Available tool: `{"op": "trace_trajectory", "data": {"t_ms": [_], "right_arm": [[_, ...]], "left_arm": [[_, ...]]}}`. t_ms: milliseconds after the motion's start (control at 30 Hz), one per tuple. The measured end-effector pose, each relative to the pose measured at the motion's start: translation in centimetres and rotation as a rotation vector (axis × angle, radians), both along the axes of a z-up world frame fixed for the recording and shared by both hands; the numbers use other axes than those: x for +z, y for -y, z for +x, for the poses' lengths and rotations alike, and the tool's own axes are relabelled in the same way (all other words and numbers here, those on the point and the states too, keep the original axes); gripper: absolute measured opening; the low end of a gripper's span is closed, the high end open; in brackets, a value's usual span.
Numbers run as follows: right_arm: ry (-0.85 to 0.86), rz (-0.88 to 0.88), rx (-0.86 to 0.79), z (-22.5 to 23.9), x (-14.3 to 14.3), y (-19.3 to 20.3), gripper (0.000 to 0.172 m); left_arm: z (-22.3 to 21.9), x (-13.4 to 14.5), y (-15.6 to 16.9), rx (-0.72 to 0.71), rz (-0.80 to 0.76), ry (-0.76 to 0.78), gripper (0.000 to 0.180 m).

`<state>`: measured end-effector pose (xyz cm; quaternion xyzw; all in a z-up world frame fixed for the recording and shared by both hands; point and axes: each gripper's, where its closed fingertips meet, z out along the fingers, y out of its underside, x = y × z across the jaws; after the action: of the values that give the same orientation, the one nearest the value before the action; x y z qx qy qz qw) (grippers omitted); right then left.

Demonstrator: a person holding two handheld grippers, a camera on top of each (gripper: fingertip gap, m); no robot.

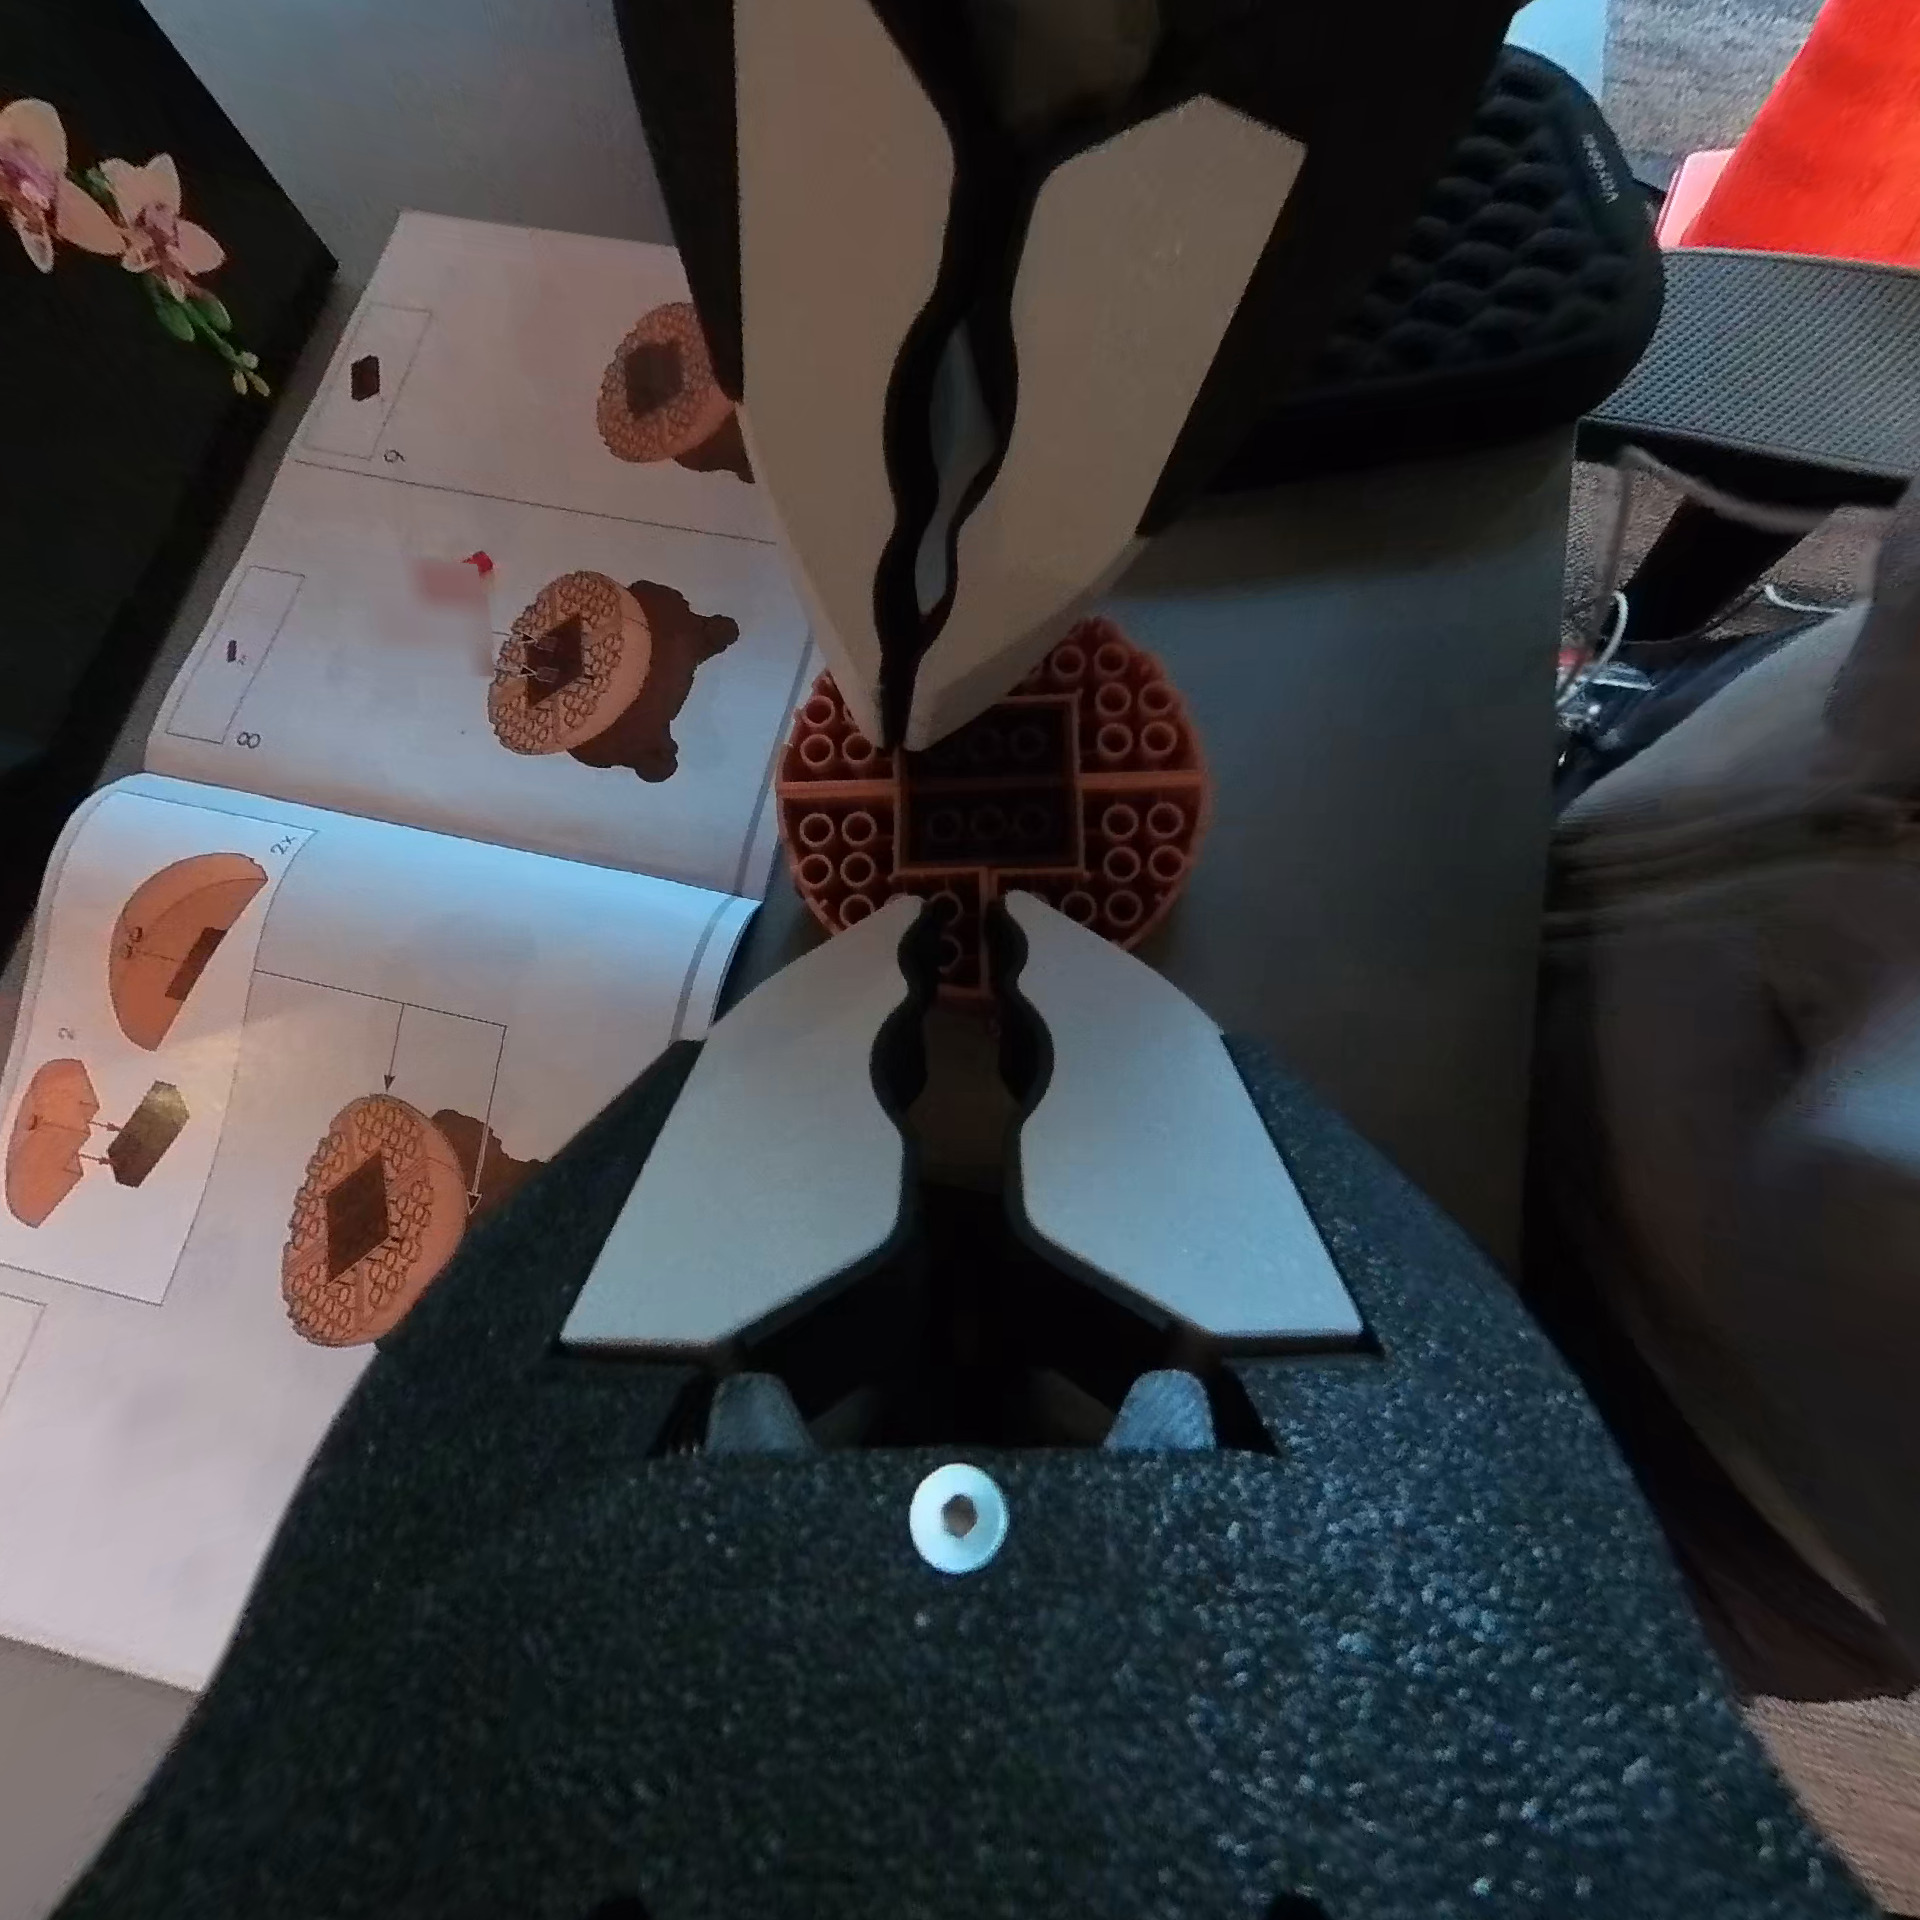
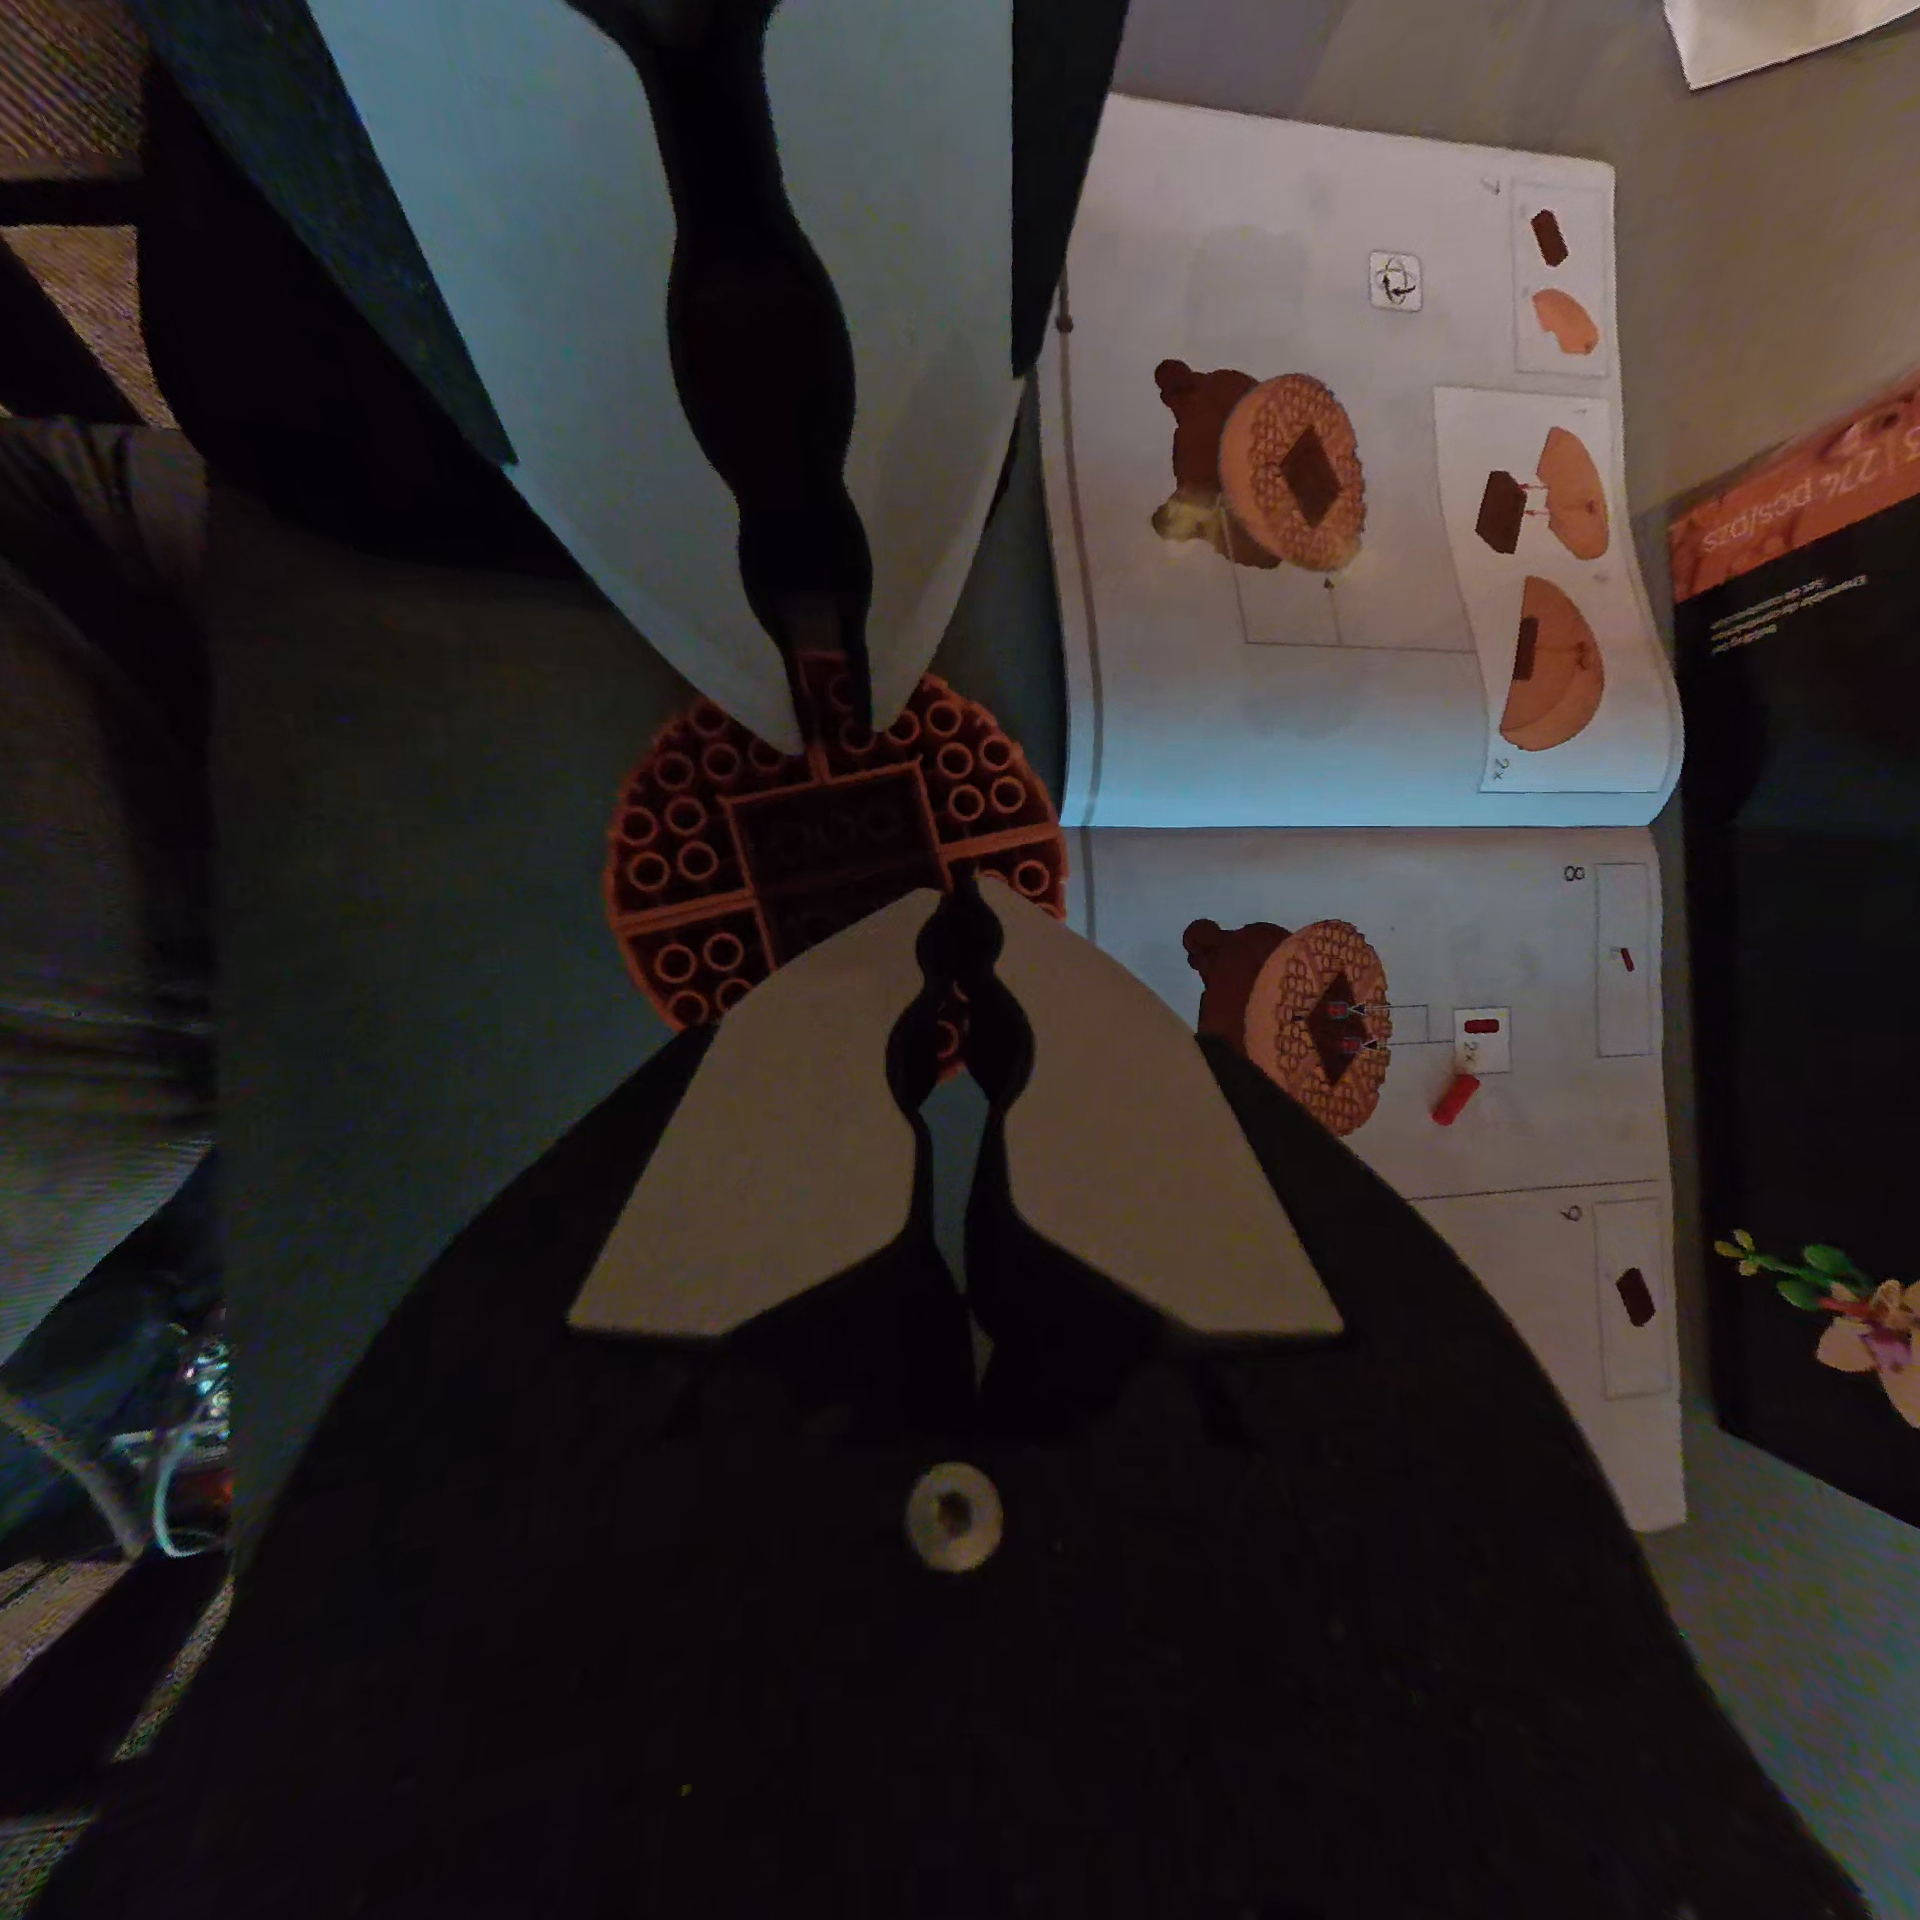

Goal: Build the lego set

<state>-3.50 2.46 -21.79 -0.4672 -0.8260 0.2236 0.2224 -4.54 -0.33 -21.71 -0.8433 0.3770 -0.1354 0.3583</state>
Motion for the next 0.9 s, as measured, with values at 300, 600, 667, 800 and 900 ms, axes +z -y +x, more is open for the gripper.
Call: {"op": "trace_trajectory", "data": {"t_ms": [300, 600, 667, 800, 900], "right_arm": [[0.023, 0.002, 0.018, 0.0, 0.0, 0.0, 0.000], [0.037, 0.017, 0.024, 0.0, 0.0, 0.0, 0.000], [0.019, 0.042, 0.014, -0.1, 0.0, 0.0, 0.000], [-0.055, 0.058, -0.019, -0.1, 0.2, -0.3, 0.000], [-0.123, 0.126, -0.113, 0.1, 1.5, -2.0, 0.000]], "left_arm": [[0.0, 0.0, 0.0, -0.001, -0.038, -0.048, 0.009], [0.0, 0.0, 0.1, -0.020, -0.055, -0.085, 0.009], [0.0, 0.0, 0.1, -0.012, -0.050, -0.077, 0.009], [-0.1, 0.2, 0.0, 0.032, 0.002, -0.060, 0.012], [-0.2, 1.7, -0.2, 0.090, 0.080, 0.026, 0.032]]}}
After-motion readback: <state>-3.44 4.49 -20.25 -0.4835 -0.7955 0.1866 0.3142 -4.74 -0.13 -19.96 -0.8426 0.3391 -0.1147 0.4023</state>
